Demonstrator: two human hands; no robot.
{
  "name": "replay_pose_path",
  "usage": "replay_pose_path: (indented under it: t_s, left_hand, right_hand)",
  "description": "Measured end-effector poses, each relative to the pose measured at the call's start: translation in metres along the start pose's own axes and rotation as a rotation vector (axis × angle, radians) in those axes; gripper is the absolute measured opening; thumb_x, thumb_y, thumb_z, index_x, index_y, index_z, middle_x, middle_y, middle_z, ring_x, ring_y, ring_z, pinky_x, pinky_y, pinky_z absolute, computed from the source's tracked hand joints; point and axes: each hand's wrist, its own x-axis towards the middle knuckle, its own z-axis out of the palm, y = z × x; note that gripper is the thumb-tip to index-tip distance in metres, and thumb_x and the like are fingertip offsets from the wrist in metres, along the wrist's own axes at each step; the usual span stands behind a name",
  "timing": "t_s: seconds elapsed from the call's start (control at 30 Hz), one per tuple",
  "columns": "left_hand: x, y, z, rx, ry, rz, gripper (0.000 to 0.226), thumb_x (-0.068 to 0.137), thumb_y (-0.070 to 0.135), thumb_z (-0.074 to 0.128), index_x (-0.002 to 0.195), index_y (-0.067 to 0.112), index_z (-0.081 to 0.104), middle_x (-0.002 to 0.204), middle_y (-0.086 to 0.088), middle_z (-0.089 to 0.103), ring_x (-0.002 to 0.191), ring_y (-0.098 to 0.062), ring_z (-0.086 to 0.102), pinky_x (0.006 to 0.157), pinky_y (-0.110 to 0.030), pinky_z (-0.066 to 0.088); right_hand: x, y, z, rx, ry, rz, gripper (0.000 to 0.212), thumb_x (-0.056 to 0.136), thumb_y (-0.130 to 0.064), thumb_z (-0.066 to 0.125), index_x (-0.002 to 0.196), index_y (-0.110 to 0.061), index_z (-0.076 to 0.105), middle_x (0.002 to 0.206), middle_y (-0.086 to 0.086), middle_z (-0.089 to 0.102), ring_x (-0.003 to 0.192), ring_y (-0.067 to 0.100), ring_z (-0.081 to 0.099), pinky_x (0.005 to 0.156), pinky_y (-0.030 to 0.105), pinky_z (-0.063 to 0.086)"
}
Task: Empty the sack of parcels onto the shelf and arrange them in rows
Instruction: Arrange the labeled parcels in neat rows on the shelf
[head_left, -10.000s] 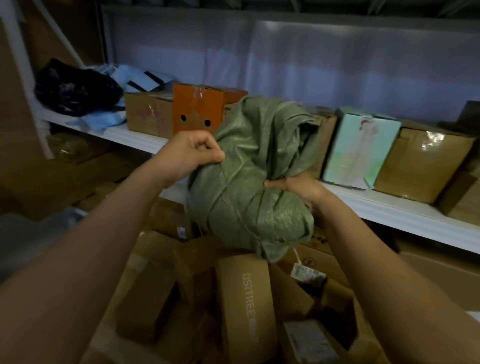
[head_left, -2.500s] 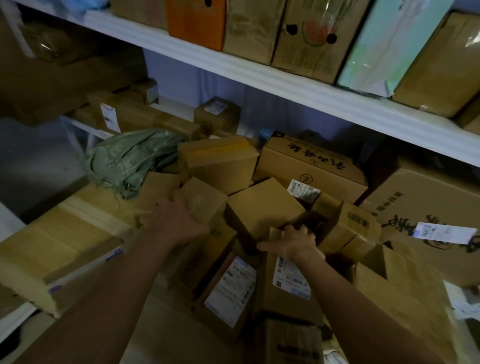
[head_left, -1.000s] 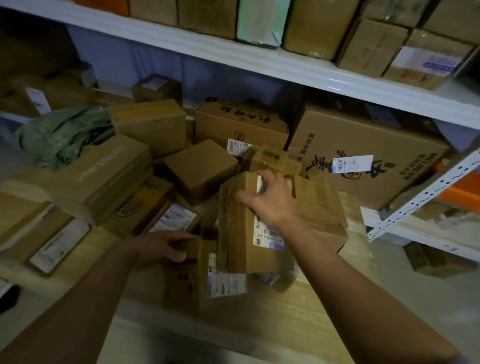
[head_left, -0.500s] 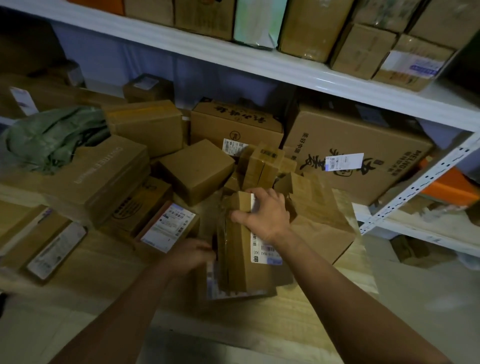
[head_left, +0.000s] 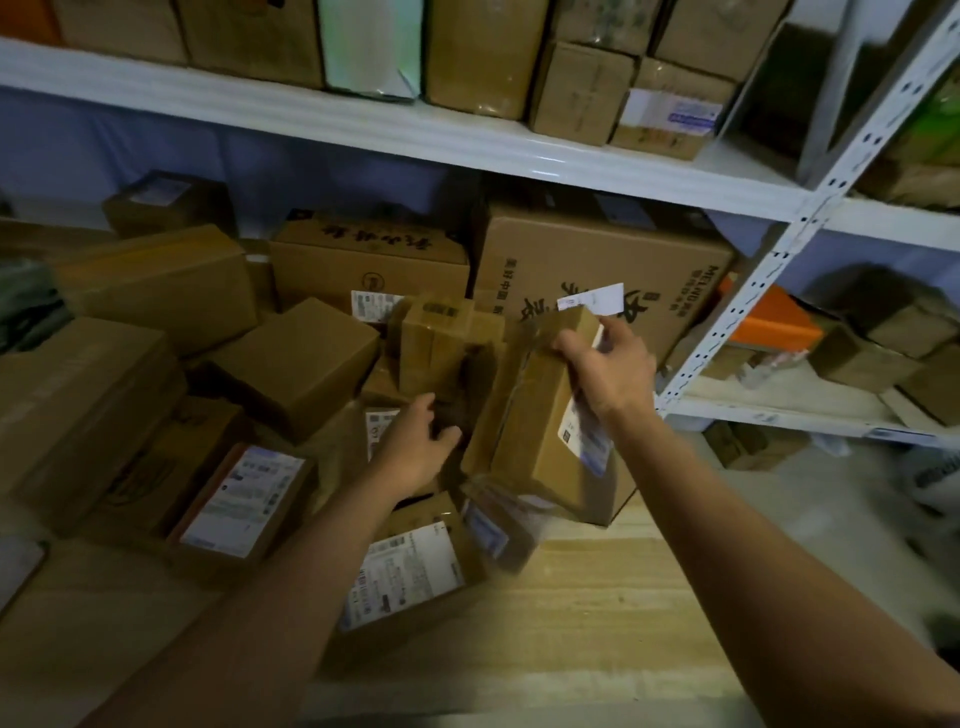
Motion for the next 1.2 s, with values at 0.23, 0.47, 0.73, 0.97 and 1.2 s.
replay_pose_path:
  t_s: [0.23, 0.47, 0.73, 0.97, 1.2]
  left_hand:
    - [0.030, 0.041, 0.059, 0.037, -0.201, 0.052, 0.067, 0.084, 0.027, 0.067, 0.141, 0.024, 0.032, 0.139, 0.007, 0.035, 0.133, -0.018, 0.034, 0.112, -0.040, 0.031]
    - [0.042, 0.039, 0.106, 0.161, -0.367, -0.025, 0.048, 0.092, 0.024, 0.056, 0.136, 0.032, 0.037, 0.129, 0.014, 0.043, 0.118, -0.008, 0.042, 0.101, -0.029, 0.036]
    - [0.059, 0.039, 0.133, 0.171, -0.263, -0.122, 0.108, 0.057, 0.041, 0.083, 0.143, 0.044, 0.019, 0.147, 0.007, 0.036, 0.139, -0.025, 0.033, 0.109, -0.053, 0.034]
    - [0.056, 0.032, 0.151, 0.311, -0.356, -0.102, 0.127, 0.038, 0.054, 0.084, 0.143, 0.044, 0.013, 0.154, 0.005, 0.018, 0.140, -0.025, 0.025, 0.109, -0.051, 0.035]
    - [0.048, 0.022, 0.131, 0.144, -0.404, -0.230, 0.081, 0.071, 0.046, 0.072, 0.141, 0.029, 0.036, 0.144, 0.000, 0.033, 0.132, -0.023, 0.034, 0.105, -0.038, 0.032]
  right_hand:
    - [0.029, 0.041, -0.048, 0.379, -0.130, 0.334, 0.038, 0.077, -0.050, 0.059, 0.097, -0.018, 0.061, 0.097, 0.009, 0.067, 0.083, 0.022, 0.060, 0.082, 0.038, 0.050]
    - [0.072, 0.109, -0.053, 0.742, -0.296, 0.660, 0.085, 0.041, -0.058, 0.073, 0.117, -0.022, 0.065, 0.128, 0.016, 0.060, 0.117, 0.039, 0.054, 0.097, 0.057, 0.039]
    - [0.095, 0.123, -0.064, 0.686, -0.204, 0.733, 0.054, 0.073, -0.061, 0.054, 0.101, -0.017, 0.064, 0.098, 0.008, 0.068, 0.088, 0.024, 0.058, 0.067, 0.035, 0.042]
    - [0.114, 0.136, -0.067, 0.739, -0.015, 0.774, 0.057, 0.072, -0.064, 0.059, 0.107, -0.020, 0.059, 0.101, 0.005, 0.070, 0.089, 0.022, 0.061, 0.058, 0.031, 0.038]
    - [0.126, 0.168, -0.065, 0.574, 0.244, 0.704, 0.073, 0.036, -0.072, 0.071, 0.087, -0.020, 0.063, 0.092, 0.003, 0.070, 0.083, 0.022, 0.067, 0.079, 0.041, 0.057]
